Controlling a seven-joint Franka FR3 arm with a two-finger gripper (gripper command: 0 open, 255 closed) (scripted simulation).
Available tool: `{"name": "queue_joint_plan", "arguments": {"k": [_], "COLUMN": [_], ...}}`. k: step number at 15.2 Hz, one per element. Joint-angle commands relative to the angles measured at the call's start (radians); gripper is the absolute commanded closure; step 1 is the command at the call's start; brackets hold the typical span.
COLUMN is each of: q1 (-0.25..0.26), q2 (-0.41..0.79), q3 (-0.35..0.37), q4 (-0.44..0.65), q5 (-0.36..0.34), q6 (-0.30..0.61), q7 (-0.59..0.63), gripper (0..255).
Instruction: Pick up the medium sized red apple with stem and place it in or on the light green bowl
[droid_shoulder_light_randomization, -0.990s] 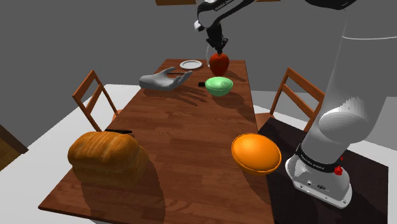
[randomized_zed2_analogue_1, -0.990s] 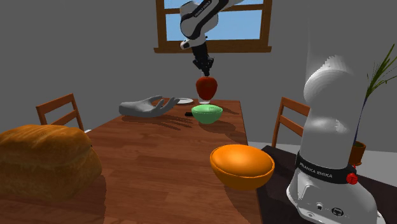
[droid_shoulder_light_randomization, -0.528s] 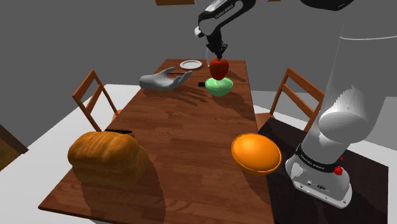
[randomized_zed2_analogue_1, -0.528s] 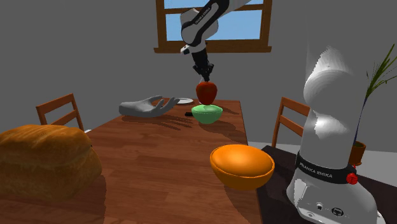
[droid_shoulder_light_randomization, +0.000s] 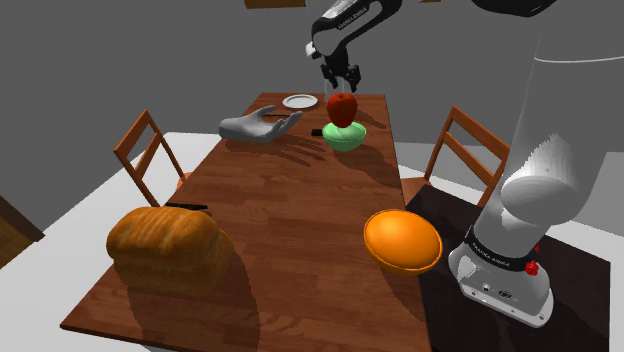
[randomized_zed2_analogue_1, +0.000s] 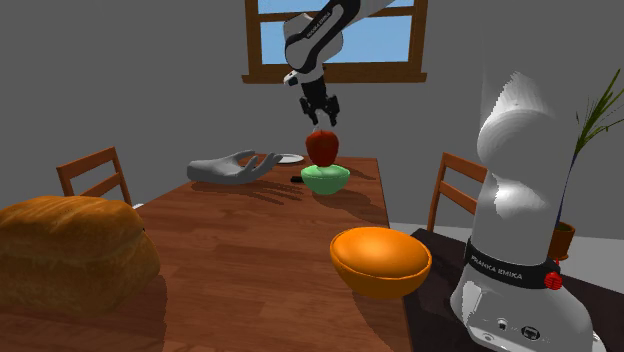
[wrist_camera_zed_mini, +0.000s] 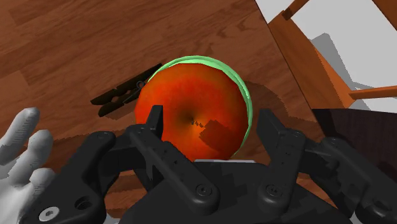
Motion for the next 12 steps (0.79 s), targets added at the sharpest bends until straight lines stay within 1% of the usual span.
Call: {"name": "queue_joint_plan", "arguments": {"k": [1,3,7,12], "q1": [0.0,0.0,0.026,0.026], "q2": [0.0,0.0,-0.036,-0.036], "q3": [0.0,0.0,0.017,0.017], "q4": [0.0,0.0,0.07,0.07], "q5": [0.0,0.0,0.009,0.009], "q6": [0.0,0.0,-0.114,-0.114], "q7": [0.0,0.0,-0.006,-0.006], "gripper": [0,0,0,0]}}
